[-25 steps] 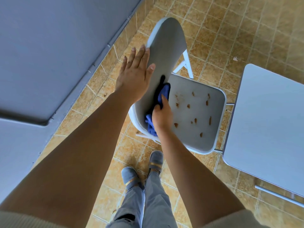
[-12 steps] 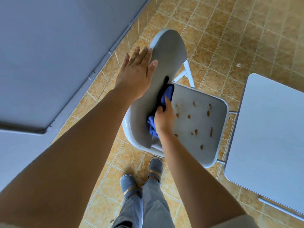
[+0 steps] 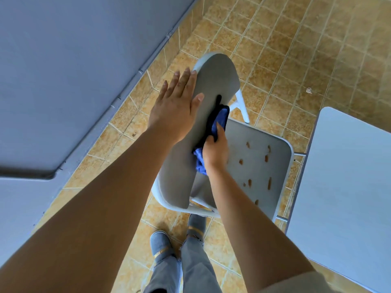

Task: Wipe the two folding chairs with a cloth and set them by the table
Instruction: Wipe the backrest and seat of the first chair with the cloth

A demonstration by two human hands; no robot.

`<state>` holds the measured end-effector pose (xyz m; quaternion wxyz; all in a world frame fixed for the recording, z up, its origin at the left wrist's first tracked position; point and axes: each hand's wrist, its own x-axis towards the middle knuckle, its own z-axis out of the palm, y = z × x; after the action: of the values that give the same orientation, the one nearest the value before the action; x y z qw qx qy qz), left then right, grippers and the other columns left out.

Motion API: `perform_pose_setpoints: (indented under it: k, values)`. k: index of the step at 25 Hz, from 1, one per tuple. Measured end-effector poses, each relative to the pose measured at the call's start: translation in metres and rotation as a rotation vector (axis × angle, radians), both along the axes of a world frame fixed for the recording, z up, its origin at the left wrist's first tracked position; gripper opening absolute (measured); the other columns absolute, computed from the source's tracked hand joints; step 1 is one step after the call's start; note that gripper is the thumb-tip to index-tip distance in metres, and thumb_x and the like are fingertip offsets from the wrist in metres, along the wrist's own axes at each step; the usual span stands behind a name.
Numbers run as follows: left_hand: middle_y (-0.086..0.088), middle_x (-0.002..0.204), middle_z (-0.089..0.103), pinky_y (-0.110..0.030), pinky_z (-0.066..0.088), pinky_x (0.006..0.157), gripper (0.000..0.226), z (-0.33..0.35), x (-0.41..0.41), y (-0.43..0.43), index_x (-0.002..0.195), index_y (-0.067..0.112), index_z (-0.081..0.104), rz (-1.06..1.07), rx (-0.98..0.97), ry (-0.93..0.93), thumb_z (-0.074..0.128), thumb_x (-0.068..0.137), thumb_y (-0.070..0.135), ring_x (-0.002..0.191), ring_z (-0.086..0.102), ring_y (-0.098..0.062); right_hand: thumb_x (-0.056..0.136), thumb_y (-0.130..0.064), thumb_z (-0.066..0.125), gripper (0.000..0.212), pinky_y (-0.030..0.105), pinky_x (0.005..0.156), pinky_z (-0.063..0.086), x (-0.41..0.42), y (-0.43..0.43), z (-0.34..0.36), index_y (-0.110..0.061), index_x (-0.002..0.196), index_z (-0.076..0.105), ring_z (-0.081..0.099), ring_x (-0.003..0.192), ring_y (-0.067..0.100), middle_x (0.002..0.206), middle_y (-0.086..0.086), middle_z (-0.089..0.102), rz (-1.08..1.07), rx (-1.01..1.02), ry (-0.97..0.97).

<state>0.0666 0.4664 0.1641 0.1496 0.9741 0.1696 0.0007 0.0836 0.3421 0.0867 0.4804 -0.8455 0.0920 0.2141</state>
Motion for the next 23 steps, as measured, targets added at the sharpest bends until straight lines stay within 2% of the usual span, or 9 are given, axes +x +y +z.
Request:
perform_pose_setpoints:
  k: [3, 5, 7, 9, 13, 16, 19, 21, 23]
  values:
    - [-0.001, 0.162, 0.0, -0.038, 0.001, 0.121, 0.059, -0.001, 0.0, -0.001, 0.153, 0.016, -0.001, 0.011, 0.024, -0.008, 0.01, 0.101, 0.042, 0.149, -0.003, -0.019, 0.094, -0.016, 0.038, 0.053, 0.026, 0.086, 0.036, 0.04, 0.02, 0.019, -0.035, 0.143, 0.037, 0.053, 0.114, 0.029, 0.133, 0.005, 0.056, 0.01, 0.007, -0.064]
    - [-0.002, 0.162, 0.0, -0.038, 0.001, 0.121, 0.058, 0.0, 0.001, -0.001, 0.153, 0.016, -0.001, 0.016, 0.034, 0.003, 0.01, 0.101, 0.041, 0.149, -0.003, -0.019, 0.091, -0.013, 0.04, 0.053, 0.029, 0.087, 0.042, 0.032, 0.028, 0.029, -0.033, 0.141, 0.041, 0.056, 0.104, 0.031, 0.124, 0.005, 0.062, 0.051, 0.068, -0.219]
    - [-0.002, 0.162, 0.0, -0.038, 0.001, 0.121, 0.059, 0.001, 0.001, -0.001, 0.153, 0.016, -0.001, 0.021, 0.048, 0.006, 0.009, 0.101, 0.042, 0.149, -0.003, -0.019, 0.086, -0.012, 0.04, 0.055, 0.039, 0.08, 0.049, 0.007, 0.022, 0.028, -0.03, 0.137, 0.048, 0.058, 0.087, 0.033, 0.108, 0.007, 0.068, 0.077, 0.136, -0.348]
    - [-0.002, 0.162, 0.001, -0.039, 0.002, 0.121, 0.059, 0.001, 0.002, -0.001, 0.153, 0.016, 0.0, 0.025, 0.062, -0.003, 0.009, 0.101, 0.041, 0.149, -0.002, -0.02, 0.083, -0.013, 0.04, 0.055, 0.037, 0.076, 0.049, -0.008, 0.007, 0.016, -0.028, 0.134, 0.051, 0.057, 0.082, 0.034, 0.107, 0.011, 0.069, 0.074, 0.094, -0.35]
    - [-0.002, 0.162, 0.002, -0.039, 0.001, 0.121, 0.058, 0.0, 0.002, -0.002, 0.153, 0.015, 0.0, 0.031, 0.096, -0.002, 0.01, 0.101, 0.04, 0.149, -0.001, -0.02, 0.093, -0.013, 0.041, 0.05, 0.033, 0.096, 0.042, 0.023, -0.001, -0.003, -0.032, 0.139, 0.043, 0.055, 0.109, 0.032, 0.128, 0.007, 0.06, 0.034, -0.012, -0.123]
    - [-0.003, 0.162, 0.002, -0.039, 0.0, 0.121, 0.059, 0.0, 0.002, -0.002, 0.153, 0.015, 0.0, 0.037, 0.113, 0.004, 0.009, 0.101, 0.041, 0.149, -0.003, -0.021, 0.095, -0.016, 0.039, 0.051, 0.026, 0.09, 0.036, 0.061, 0.019, 0.014, -0.032, 0.143, 0.038, 0.051, 0.118, 0.029, 0.135, 0.007, 0.055, 0.001, -0.033, -0.122]
    - [-0.004, 0.161, 0.004, -0.039, -0.001, 0.121, 0.061, 0.0, 0.003, -0.002, 0.153, 0.015, 0.001, 0.044, 0.114, 0.004, 0.005, 0.099, 0.042, 0.149, -0.002, -0.021, 0.088, -0.013, 0.038, 0.054, 0.033, 0.088, 0.044, 0.055, 0.04, 0.03, -0.028, 0.14, 0.043, 0.058, 0.099, 0.031, 0.124, 0.009, 0.062, 0.011, 0.043, -0.329]
    - [-0.005, 0.161, 0.005, -0.04, 0.0, 0.121, 0.064, 0.0, 0.002, -0.003, 0.153, 0.014, 0.001, 0.054, 0.12, 0.004, 0.001, 0.095, 0.044, 0.149, -0.001, -0.021, 0.08, -0.01, 0.038, 0.056, 0.039, 0.074, 0.048, 0.022, 0.036, 0.027, -0.021, 0.134, 0.052, 0.058, 0.078, 0.035, 0.107, 0.015, 0.069, 0.068, 0.099, -0.505]
    - [-0.005, 0.161, 0.006, -0.039, -0.001, 0.121, 0.064, 0.0, 0.002, -0.003, 0.153, 0.013, 0.001, 0.055, 0.134, 0.0, 0.002, 0.096, 0.043, 0.149, -0.001, -0.021, 0.078, -0.01, 0.04, 0.056, 0.035, 0.067, 0.045, 0.0, 0.019, 0.013, -0.018, 0.13, 0.057, 0.055, 0.072, 0.038, 0.098, 0.017, 0.07, 0.076, 0.092, -0.486]
